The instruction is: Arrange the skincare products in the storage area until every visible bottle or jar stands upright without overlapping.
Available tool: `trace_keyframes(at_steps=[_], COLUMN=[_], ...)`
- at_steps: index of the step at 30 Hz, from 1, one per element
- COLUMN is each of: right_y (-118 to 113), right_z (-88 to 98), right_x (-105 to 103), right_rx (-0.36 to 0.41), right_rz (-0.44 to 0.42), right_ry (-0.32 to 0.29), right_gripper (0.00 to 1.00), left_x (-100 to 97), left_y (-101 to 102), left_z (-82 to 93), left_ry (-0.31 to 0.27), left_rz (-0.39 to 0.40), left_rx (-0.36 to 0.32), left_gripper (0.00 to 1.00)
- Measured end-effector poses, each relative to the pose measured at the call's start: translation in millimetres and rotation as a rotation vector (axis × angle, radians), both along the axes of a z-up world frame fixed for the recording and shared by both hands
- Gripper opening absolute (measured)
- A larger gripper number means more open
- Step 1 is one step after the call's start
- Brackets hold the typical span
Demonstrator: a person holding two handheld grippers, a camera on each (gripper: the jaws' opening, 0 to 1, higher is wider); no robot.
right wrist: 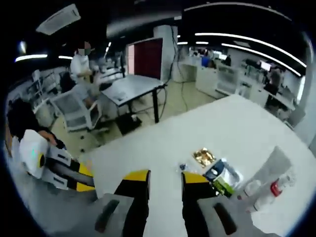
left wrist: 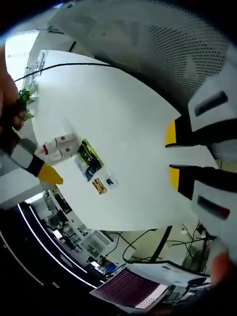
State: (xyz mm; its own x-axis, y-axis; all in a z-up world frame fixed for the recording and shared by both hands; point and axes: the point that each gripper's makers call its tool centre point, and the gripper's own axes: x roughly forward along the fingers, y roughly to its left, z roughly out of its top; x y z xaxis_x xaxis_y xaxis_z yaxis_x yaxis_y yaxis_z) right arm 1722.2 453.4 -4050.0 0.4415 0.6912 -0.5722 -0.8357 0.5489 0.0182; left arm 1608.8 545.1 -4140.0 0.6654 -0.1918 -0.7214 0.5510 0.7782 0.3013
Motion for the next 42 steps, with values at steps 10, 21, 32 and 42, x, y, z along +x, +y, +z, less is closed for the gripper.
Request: trace_keyframes(at_steps=[10,21,32,42], right_y=[-57.4,-97.8,-98.0,-98.4], right_z=[23.4,26.3,20.1,15.1], right_x=[-72.6,-88.6,-78.3,-88.9], right_rx=[0.147,0.222,0.104,0.117], right_rz=[-0.157,-0.275,-0.187,-0.172], right_ry=[-0.119,-0.214,-0.33,-0.316], right_gripper=[0.31,0.64,0.73,0.72], left_x=[5.8,18.7,19.2,31.0], left_y=[-9.1,-10.9,-19.5,-13.5], left_z=[20.1,44.3,50.7,64.5], left_ry=[-0.061,-0.121,-0.159,-0.17], left_rz=[0.012,0.098,0.068,0.198], left_rx=[-0.12,-0.344,-0.373,-0.568], left_gripper=[0.17,0.51,0.84,0.94])
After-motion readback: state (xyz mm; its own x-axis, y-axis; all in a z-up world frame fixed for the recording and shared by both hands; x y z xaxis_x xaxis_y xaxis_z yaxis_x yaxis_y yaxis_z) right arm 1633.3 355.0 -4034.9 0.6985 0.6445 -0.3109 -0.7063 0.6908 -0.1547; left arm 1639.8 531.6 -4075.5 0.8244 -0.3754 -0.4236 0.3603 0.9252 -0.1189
